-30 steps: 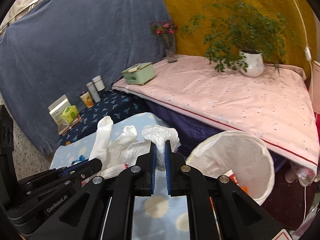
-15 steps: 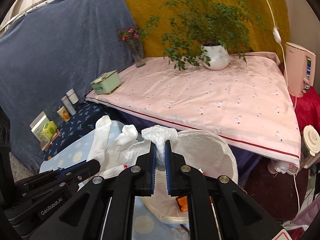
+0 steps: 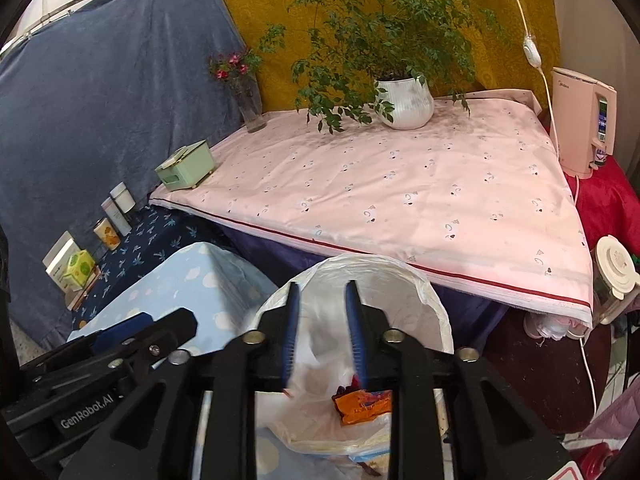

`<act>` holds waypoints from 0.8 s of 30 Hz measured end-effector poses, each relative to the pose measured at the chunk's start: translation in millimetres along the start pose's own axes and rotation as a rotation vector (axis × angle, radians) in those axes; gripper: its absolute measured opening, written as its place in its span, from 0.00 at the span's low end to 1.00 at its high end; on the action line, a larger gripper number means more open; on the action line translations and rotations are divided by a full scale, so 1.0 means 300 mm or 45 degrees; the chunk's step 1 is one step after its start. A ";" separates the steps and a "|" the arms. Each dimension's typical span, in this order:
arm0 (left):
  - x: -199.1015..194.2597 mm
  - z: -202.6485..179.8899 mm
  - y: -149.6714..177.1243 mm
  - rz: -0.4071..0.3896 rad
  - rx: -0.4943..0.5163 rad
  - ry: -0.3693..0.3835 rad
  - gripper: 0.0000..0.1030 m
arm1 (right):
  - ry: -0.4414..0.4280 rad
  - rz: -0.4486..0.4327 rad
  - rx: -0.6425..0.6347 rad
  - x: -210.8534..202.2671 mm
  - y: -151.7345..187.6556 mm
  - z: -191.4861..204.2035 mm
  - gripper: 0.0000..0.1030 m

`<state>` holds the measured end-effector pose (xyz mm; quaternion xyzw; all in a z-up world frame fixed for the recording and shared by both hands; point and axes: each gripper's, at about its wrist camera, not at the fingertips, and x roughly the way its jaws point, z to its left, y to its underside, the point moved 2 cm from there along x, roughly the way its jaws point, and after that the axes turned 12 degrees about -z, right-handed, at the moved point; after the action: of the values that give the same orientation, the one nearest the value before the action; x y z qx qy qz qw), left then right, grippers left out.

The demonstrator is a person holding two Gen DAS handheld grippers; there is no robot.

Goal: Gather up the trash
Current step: 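Open the left tool over the bin while the right tool releases the tissue, then move both tools back over the remaining trash on the table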

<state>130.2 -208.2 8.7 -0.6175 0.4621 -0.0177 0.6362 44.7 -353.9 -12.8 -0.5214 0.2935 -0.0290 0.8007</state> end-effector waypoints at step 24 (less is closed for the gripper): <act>-0.136 0.256 0.024 -0.060 -0.147 -0.141 0.55 | -0.109 0.020 -0.142 -0.035 0.045 0.271 0.39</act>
<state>149.6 -123.3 11.3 -0.6639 0.4119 0.0280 0.6235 73.1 -277.6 3.5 -0.5637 0.2642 0.0159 0.7825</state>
